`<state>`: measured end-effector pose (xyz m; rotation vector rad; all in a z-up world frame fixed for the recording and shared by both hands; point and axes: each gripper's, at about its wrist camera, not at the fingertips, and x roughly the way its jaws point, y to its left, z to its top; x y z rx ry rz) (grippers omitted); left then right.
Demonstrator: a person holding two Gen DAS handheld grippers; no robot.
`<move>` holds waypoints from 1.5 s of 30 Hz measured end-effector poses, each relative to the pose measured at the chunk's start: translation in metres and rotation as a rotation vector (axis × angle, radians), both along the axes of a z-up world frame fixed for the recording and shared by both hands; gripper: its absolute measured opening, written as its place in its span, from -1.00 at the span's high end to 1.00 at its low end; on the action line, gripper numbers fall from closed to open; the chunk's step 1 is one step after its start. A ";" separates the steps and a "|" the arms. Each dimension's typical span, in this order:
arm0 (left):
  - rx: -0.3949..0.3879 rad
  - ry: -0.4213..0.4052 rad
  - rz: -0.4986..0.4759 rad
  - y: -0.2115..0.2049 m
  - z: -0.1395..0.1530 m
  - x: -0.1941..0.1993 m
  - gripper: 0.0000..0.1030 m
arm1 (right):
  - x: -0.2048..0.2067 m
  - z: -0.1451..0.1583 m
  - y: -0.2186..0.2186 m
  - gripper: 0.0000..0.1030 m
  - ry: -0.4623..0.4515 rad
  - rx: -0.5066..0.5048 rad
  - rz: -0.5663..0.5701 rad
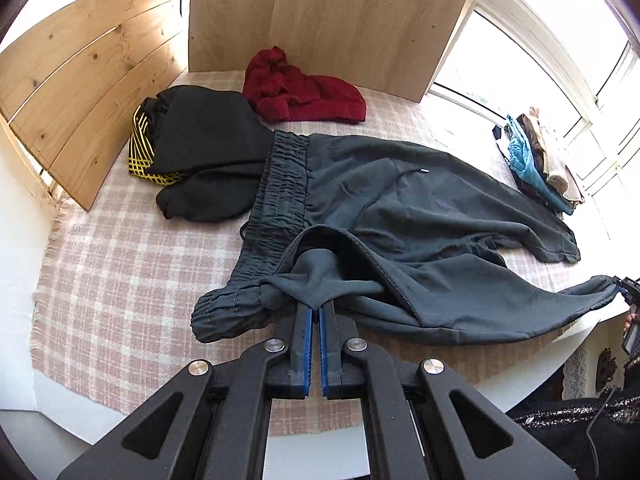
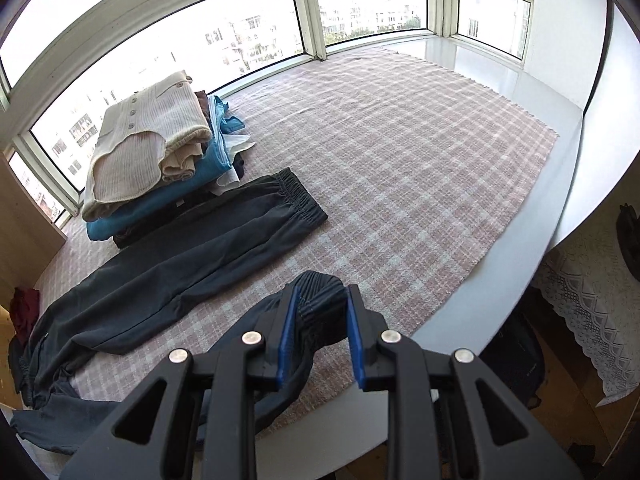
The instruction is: Fold clothes
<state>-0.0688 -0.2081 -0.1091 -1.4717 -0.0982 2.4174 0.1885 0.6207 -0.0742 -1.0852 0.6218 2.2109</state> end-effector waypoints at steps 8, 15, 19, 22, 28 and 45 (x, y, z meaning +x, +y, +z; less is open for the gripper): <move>-0.047 0.031 -0.034 0.041 0.011 -0.104 0.96 | -0.093 0.014 0.033 0.75 -0.006 0.040 0.033; -0.173 -0.124 -0.093 0.091 -0.061 -0.217 0.90 | -0.199 -0.055 0.067 0.75 -0.223 0.037 0.086; -0.229 -0.130 -0.098 0.096 -0.067 -0.236 0.80 | -0.223 -0.091 0.073 0.64 -0.307 -0.016 0.087; -0.254 -0.106 -0.119 0.085 -0.047 -0.232 0.52 | -0.221 -0.092 0.075 0.45 -0.298 -0.036 0.074; -0.353 -0.125 -0.202 0.069 -0.040 -0.223 0.17 | -0.214 -0.076 0.056 0.23 -0.349 0.061 0.150; -0.445 -0.035 -0.405 0.136 -0.027 -0.207 0.23 | -0.181 -0.042 0.080 0.22 -0.277 0.039 0.183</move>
